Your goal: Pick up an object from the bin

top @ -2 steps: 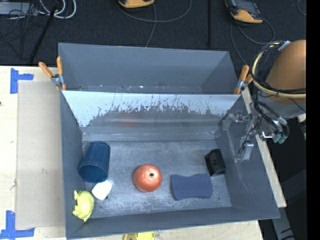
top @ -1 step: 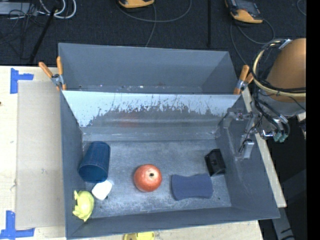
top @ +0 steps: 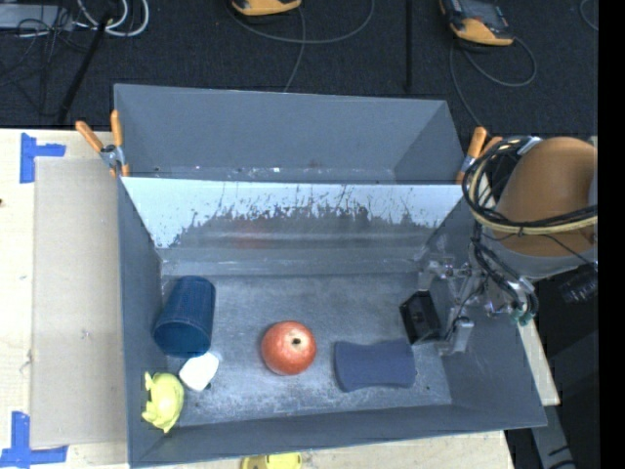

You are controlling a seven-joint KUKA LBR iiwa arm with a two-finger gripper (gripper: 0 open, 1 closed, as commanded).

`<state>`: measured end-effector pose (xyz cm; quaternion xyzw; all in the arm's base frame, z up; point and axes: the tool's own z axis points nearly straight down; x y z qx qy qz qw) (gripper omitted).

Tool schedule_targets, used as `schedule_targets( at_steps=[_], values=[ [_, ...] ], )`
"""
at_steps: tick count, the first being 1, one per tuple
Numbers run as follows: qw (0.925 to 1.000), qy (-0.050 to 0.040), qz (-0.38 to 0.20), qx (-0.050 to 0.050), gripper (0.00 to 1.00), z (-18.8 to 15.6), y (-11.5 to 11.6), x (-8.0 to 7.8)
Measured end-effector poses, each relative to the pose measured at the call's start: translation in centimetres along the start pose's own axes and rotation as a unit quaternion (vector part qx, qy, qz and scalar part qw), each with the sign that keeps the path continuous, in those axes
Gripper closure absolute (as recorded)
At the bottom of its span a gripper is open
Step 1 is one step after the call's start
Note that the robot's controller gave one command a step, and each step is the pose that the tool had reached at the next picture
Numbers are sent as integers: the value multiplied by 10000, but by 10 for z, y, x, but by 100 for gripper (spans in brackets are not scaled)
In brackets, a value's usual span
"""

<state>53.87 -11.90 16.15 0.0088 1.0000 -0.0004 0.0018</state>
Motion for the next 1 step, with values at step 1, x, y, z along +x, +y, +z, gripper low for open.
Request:
schedule_targets(
  at_steps=[1],
  values=[
    [9983, 1, 583, -2, 0, 42, -4, -23]
  ],
)
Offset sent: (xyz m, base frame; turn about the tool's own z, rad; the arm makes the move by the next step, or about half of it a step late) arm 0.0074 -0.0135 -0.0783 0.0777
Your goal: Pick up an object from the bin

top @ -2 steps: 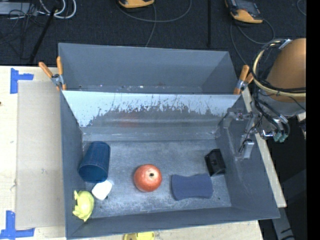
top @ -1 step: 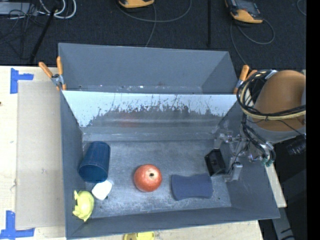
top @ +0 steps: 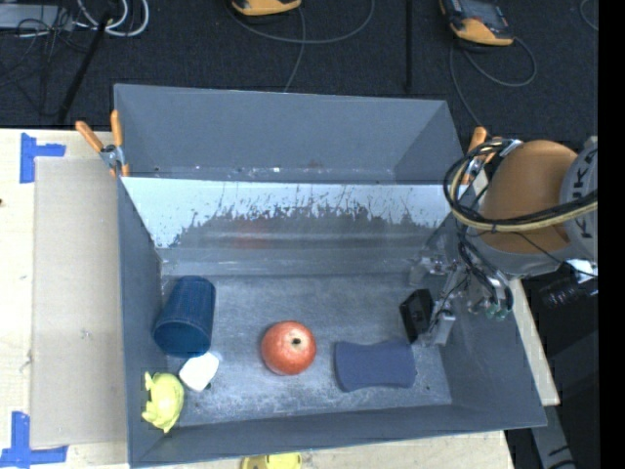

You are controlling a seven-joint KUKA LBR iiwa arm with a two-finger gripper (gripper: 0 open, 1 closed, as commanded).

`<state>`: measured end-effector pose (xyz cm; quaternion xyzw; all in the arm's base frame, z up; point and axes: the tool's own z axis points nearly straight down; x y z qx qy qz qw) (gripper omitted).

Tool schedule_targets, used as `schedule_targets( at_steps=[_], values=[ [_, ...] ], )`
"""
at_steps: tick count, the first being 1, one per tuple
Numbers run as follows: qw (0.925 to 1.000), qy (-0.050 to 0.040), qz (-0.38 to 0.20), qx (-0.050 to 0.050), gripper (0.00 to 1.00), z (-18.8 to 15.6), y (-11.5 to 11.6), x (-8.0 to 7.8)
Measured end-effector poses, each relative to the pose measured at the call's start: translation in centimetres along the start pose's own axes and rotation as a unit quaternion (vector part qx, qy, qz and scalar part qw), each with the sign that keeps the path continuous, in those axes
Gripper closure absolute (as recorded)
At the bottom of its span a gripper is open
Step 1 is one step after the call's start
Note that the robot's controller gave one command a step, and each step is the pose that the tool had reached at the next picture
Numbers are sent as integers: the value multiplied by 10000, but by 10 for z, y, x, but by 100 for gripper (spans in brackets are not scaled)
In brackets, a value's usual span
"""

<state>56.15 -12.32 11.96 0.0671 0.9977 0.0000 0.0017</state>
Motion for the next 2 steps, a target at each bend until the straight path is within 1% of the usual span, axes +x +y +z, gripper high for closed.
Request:
schedule_targets(
  at_steps=[1, 2],
  values=[
    [9999, 1, -151, -1, 0, 28, -5, 4],
    [9999, 25, -112, 0, 0, 43, -7, 12]
  ],
)
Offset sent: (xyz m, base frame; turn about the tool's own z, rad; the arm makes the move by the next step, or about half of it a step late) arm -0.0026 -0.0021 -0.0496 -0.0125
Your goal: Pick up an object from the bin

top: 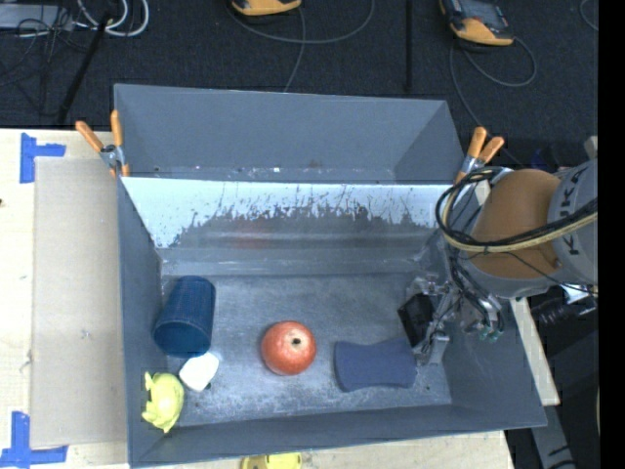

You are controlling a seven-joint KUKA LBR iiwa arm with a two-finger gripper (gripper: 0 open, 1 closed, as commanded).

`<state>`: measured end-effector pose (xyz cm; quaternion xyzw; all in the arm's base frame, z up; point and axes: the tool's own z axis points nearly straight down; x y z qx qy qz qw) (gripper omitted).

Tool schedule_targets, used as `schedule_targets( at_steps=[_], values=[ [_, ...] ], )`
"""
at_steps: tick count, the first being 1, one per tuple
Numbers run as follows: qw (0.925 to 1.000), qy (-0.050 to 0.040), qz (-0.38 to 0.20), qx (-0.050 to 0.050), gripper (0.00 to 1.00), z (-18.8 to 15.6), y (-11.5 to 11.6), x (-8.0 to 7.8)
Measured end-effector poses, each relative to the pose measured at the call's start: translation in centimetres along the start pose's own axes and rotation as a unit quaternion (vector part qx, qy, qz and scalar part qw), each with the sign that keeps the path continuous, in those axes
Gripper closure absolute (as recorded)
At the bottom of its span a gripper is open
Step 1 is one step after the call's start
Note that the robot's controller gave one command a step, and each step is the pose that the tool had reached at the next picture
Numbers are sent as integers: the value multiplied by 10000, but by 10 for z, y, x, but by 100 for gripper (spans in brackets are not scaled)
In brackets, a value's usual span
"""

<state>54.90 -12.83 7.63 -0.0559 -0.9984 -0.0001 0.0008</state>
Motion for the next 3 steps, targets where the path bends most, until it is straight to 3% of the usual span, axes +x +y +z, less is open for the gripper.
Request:
schedule_targets(
  at_steps=[1, 2, 3],
  values=[
    [9969, -17, 786, -6, 0, 3, -12, -9],
    [9891, -14, 1469, -2, 0, 5, -21, -11],
    [9929, -10, 1192, -23, 100, 5, -20, -35]
  ],
)
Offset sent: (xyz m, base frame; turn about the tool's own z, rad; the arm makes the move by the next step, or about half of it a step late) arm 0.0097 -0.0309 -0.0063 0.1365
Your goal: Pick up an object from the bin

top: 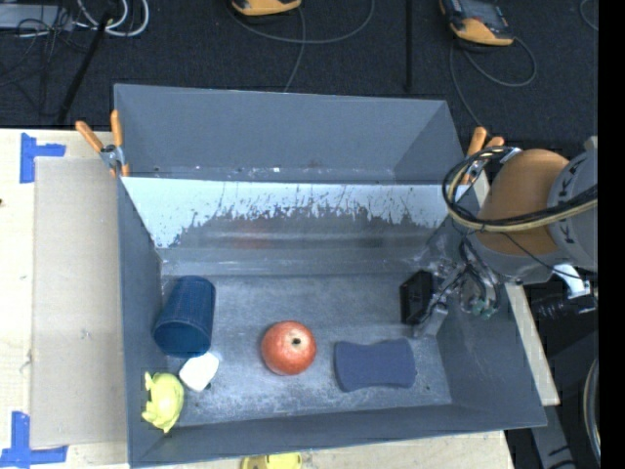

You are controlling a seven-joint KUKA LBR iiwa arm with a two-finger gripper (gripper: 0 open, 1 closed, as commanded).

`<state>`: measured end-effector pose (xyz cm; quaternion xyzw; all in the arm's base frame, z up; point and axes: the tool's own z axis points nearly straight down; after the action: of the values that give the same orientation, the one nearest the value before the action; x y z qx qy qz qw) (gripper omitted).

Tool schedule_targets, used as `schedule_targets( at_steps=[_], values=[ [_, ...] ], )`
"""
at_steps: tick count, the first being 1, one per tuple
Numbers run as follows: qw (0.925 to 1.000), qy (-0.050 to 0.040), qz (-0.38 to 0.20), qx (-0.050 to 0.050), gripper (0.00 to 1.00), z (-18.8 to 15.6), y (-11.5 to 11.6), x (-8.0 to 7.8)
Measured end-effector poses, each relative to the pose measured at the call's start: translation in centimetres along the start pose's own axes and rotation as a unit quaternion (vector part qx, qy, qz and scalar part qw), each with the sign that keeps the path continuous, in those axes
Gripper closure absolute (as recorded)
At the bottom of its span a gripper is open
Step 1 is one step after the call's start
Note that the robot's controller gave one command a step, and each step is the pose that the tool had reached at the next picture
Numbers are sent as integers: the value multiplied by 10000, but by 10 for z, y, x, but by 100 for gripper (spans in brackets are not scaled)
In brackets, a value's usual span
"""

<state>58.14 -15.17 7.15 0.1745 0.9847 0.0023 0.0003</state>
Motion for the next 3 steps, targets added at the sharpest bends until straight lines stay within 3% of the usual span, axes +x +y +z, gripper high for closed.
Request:
schedule_targets(
  at_steps=[1, 2, 3],
  values=[
    [10000, 0, -5, 2, 100, 0, 0, 0],
    [9999, 0, 99, 20, 100, -21, -3, 3],
    [9999, 18, 147, 23, 100, -88, 3, 4]
  ],
)
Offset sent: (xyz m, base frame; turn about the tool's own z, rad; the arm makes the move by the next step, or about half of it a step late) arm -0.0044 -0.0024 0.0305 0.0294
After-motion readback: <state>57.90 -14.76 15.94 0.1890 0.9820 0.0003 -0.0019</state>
